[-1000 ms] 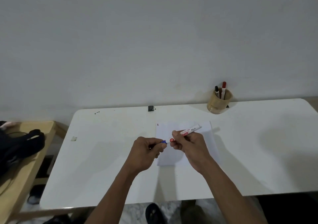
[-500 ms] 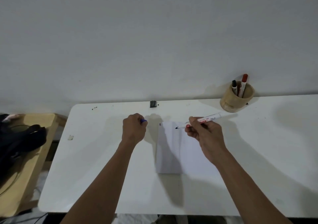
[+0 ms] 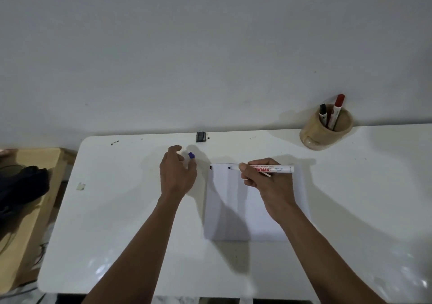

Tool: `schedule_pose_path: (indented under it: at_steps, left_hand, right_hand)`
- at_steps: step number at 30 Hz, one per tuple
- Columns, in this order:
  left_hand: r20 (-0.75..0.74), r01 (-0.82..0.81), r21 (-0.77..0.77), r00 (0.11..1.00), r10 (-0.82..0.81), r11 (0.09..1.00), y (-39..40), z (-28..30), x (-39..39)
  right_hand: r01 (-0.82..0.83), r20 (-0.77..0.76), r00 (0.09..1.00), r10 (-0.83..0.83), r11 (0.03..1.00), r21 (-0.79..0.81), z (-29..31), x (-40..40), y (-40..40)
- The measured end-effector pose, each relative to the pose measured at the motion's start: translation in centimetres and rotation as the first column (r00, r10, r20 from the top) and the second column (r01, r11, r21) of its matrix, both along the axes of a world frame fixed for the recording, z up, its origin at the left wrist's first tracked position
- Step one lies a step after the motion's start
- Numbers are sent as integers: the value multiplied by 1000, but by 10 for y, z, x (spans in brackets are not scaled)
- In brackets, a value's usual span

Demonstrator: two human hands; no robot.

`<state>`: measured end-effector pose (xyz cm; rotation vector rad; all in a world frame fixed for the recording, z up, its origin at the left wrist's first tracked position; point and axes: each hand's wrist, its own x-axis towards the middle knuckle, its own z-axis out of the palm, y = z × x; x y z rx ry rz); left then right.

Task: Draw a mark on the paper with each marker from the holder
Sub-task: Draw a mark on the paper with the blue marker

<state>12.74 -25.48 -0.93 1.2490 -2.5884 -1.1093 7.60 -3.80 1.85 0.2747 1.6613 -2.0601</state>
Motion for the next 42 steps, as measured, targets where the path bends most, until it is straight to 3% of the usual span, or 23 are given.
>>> schedule_pose_path:
  at_steps: [2, 5, 10, 16, 42]
  left_hand:
    - [-69, 68, -110, 995, -76, 992, 13, -3, 21]
    - [-77, 321, -302, 930, -358, 898, 29, -18, 49]
    - [-1, 498, -423, 835, -550, 757, 27, -44, 69]
    - [76, 535, -457, 819, -568, 711, 25, -53, 69]
    - [50, 498, -507, 832, -553, 703, 24, -60, 66]
  right_hand:
    - [-17, -13, 1000, 17, 1000, -5, -1, -1, -5]
    - [-64, -68, 996, 65, 998, 26, -7, -4, -14]
    - [-145, -259, 943, 210, 958, 248, -28, -6, -32]
    - [-116, -407, 872, 270, 924, 364, -53, -15, -46]
    - [-115, -406, 850, 337, 870, 480, -73, -17, -55]
